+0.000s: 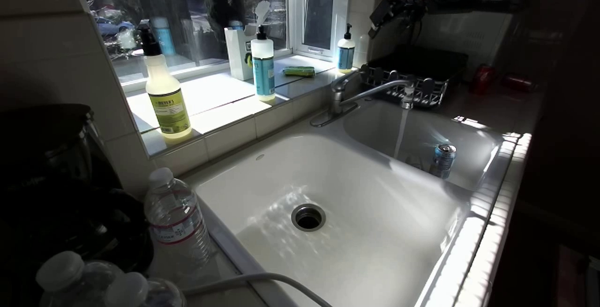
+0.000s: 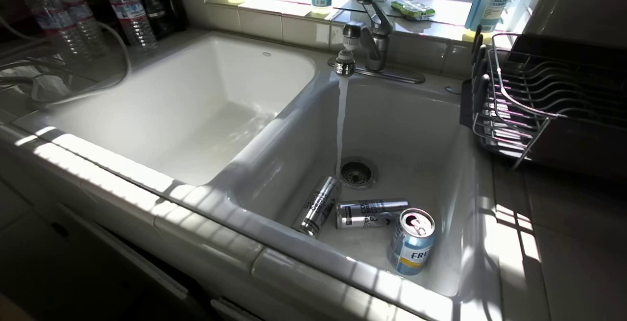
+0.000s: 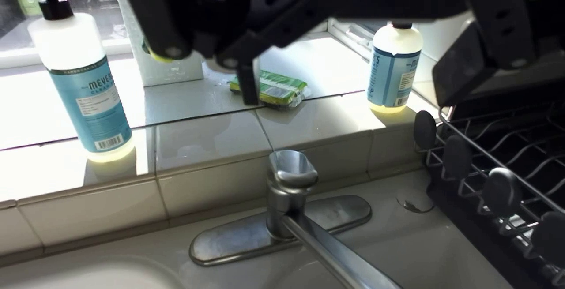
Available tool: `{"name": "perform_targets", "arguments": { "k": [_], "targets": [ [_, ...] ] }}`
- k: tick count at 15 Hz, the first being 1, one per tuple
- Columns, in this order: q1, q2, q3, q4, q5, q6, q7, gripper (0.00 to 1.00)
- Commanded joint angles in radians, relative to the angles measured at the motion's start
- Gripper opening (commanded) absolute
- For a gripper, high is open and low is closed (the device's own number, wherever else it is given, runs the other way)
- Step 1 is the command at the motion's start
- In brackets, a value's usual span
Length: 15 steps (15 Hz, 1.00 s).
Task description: Close the faucet.
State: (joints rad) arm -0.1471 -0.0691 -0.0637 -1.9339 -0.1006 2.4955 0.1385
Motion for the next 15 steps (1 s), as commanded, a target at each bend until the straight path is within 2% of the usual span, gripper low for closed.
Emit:
{"name": "perform_targets", "arguments": {
  "k": [1, 3, 4, 10, 11, 15],
  "targets": [
    [0.017, 0.104, -0.018, 0.098, 0.061, 0.012, -0.051, 1.0],
    [0.015, 0.143, -0.02, 0.131, 0.076, 0.004, -0.062, 1.0],
    [0.018, 0.093, -0.019, 0.085, 0.04, -0.003, -0.033, 1.0],
    [0.018, 0.103, -0.022, 0.097, 0.042, -0.004, -0.034, 1.0],
    [0.014, 0.117, -0.03, 0.097, -0.017, 0.017, 0.017, 1.0],
    [0.012, 0.171, -0.04, 0.118, 0.03, 0.062, 0.002, 1.0]
  ]
}}
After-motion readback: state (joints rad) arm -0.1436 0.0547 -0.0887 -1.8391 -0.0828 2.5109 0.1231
